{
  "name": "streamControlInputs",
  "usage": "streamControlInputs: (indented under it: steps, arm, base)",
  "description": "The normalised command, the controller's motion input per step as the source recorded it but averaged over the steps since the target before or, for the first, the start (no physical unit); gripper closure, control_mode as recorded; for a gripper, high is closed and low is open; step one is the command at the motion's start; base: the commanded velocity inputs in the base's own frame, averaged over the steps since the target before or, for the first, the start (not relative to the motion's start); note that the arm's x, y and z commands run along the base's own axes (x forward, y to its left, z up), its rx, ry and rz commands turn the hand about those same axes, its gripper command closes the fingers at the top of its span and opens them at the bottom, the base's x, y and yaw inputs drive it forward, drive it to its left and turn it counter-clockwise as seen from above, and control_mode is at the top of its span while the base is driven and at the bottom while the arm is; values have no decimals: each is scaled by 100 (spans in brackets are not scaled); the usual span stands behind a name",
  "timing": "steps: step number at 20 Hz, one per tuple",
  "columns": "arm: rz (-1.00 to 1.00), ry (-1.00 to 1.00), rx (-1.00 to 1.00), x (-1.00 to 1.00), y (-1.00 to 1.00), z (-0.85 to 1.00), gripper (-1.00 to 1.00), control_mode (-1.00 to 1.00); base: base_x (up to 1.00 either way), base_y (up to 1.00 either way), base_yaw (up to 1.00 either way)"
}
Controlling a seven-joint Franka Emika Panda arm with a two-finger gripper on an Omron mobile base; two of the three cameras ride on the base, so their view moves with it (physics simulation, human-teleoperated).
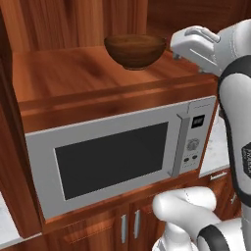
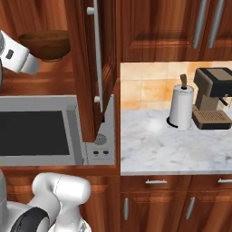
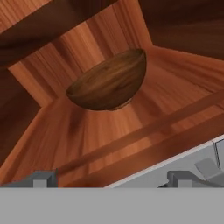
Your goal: Pick up the bowls from the cabinet and place each bowl in front of a stool on the dining counter.
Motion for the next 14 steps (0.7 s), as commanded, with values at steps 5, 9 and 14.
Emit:
streamControlInputs:
  steps: [5, 9, 14]
  arm:
    - [0, 1, 0, 33, -14, 7, -100, -100]
    - [0, 0, -2, 60, -41, -22, -100, -100]
    - [0, 6, 0, 86, -35, -10, -100, -100]
  base:
    - [0, 0, 0]
    - [0, 0, 0]
    - [0, 0, 0]
